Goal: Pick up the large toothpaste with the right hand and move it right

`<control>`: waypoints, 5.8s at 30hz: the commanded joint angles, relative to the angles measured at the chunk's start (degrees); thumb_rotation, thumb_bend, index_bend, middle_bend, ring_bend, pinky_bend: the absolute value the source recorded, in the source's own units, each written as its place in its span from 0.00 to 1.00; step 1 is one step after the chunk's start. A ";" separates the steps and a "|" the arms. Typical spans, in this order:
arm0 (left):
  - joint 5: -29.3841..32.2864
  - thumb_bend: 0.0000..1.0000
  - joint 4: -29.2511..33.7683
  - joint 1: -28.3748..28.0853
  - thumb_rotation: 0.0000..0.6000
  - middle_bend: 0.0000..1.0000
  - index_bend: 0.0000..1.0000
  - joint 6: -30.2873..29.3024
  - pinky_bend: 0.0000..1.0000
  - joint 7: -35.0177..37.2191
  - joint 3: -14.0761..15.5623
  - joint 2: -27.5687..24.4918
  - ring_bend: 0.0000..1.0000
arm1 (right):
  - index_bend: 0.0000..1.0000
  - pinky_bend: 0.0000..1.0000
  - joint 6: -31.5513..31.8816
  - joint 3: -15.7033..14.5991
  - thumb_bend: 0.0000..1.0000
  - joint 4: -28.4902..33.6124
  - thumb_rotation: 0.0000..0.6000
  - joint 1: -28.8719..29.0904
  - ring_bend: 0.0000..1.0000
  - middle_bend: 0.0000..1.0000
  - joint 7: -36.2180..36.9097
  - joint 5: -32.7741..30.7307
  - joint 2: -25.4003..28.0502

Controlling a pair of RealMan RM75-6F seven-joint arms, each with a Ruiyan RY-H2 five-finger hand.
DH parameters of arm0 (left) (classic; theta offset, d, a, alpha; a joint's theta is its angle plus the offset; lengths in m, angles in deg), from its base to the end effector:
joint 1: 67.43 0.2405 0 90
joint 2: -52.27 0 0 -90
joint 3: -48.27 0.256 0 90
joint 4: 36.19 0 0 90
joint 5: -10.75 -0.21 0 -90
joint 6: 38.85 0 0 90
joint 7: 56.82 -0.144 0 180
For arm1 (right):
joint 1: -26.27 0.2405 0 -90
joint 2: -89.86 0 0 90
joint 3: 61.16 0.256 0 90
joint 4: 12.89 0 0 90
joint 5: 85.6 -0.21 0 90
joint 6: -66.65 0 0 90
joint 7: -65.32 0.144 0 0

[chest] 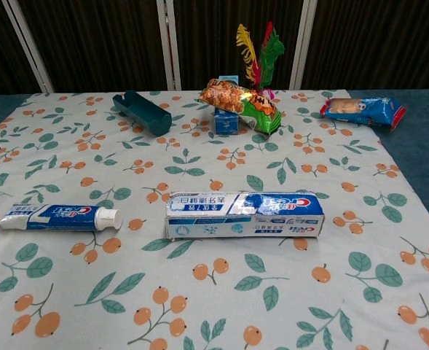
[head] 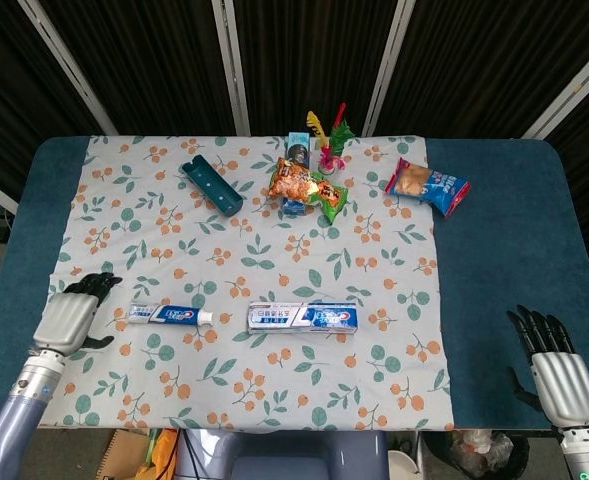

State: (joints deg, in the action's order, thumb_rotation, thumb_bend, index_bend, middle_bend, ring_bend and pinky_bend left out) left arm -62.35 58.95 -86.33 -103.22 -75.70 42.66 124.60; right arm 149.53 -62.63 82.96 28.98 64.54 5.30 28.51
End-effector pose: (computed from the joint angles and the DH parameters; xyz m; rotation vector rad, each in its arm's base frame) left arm -0.2689 0.2511 0.0734 -1.6541 -0.9754 -0.7117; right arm -0.3058 -0.1516 0.1492 1.5003 -0.9769 0.8475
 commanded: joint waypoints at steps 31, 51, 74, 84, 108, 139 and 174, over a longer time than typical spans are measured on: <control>2.30 0.01 -1.31 0.34 1.00 0.02 0.05 -5.63 0.17 7.49 -2.63 1.89 0.06 | 0.00 0.01 -37.42 12.69 0.43 12.45 1.00 33.07 0.00 0.01 -17.80 -32.88 -18.47; 5.30 0.00 -3.38 0.09 1.00 0.01 0.03 -4.12 0.17 10.46 -3.00 1.47 0.06 | 0.00 0.01 -36.12 12.46 0.39 2.38 1.00 40.80 0.00 0.00 -17.09 -39.71 -29.39; 5.95 0.00 -3.77 -0.16 1.00 0.01 0.03 -3.81 0.17 10.74 -2.56 1.91 0.06 | 0.38 0.26 -32.80 12.14 0.39 -9.59 1.00 42.39 0.35 0.43 -13.16 -37.06 -40.76; 6.54 0.00 -3.53 -0.41 1.00 0.02 0.05 -3.06 0.17 10.49 -2.32 1.68 0.06 | 0.43 0.33 -28.22 13.15 0.39 -6.24 1.00 40.19 0.41 0.47 -12.19 -34.23 -37.71; 15.80 0.12 -1.94 -8.65 1.00 0.34 0.33 3.79 0.40 -11.75 -0.85 8.10 0.32 | 0.43 0.33 -22.80 15.11 0.39 4.08 1.00 35.89 0.41 0.47 -10.99 -32.05 -25.37; 15.16 0.47 -7.18 -14.77 1.00 0.70 0.66 3.32 0.65 -15.54 -1.79 12.57 0.64 | 0.43 0.33 -20.15 15.02 0.39 7.93 1.00 33.16 0.41 0.47 -8.33 -29.06 -20.30; -12.16 0.47 -2.93 -35.09 1.00 0.70 0.67 14.14 0.65 -2.43 -10.73 -7.99 0.64 | 0.43 0.33 -12.84 19.29 0.39 22.81 1.00 31.99 0.41 0.47 -13.09 -36.51 -15.93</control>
State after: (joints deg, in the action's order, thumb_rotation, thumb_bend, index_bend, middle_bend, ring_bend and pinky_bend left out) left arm -74.64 55.90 -121.15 -89.34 -77.86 31.78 116.40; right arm 136.65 -43.37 105.74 60.96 51.47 -31.17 12.55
